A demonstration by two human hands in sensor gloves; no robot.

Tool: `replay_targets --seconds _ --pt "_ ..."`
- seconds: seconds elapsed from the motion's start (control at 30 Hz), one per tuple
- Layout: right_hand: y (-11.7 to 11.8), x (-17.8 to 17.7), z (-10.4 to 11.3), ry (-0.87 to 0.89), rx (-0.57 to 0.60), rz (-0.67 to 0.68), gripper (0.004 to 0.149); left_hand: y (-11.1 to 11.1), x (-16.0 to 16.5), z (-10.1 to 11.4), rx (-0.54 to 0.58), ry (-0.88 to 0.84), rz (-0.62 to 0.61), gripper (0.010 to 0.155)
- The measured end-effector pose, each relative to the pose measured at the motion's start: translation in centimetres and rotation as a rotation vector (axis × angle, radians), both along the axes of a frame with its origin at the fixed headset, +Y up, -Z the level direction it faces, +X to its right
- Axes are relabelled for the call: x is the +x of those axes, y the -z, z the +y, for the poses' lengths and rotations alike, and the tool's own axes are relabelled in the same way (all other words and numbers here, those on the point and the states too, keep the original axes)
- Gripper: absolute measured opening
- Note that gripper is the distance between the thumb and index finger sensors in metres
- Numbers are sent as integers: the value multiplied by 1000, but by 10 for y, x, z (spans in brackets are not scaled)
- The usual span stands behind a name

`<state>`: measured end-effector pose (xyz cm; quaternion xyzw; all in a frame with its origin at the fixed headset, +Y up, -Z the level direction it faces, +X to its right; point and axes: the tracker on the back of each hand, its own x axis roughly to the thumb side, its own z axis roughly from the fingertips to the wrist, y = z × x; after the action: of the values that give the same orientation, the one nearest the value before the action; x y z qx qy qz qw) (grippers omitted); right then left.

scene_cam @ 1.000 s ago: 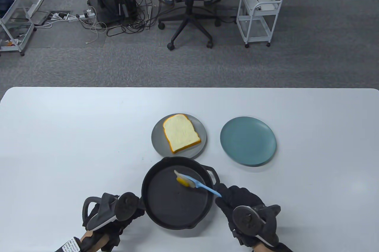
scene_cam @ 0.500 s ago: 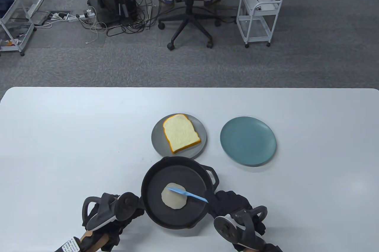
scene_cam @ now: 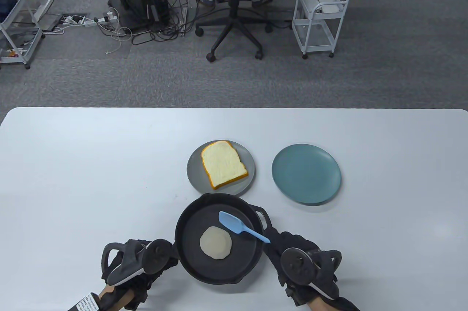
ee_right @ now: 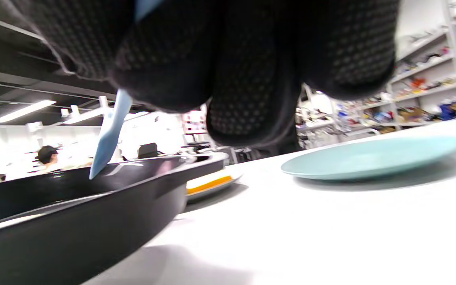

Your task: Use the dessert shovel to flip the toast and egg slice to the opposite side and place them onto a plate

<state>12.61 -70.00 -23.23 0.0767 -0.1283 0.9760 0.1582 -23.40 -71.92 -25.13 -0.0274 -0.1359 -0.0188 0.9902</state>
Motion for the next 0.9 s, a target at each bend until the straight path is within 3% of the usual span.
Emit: replay_targets --seconds 0.23,0.47,0.67,0.8,0.9 --pt "10 26 0 79 -142 -79 48 -1 -1 1 29 3 10 45" --pt "14 34 -3 141 -418 -37 47 -3 0 1 44 11 7 45" --pt "20 29 -18 195 -479 2 48 -5 4 -2 15 -14 -25 45" --pt "24 22 -25 322 -538 43 49 -9 12 -5 -36 -30 -65 46" --pt "23 17 -24 288 -525 40 48 -13 17 -4 38 48 -78 46"
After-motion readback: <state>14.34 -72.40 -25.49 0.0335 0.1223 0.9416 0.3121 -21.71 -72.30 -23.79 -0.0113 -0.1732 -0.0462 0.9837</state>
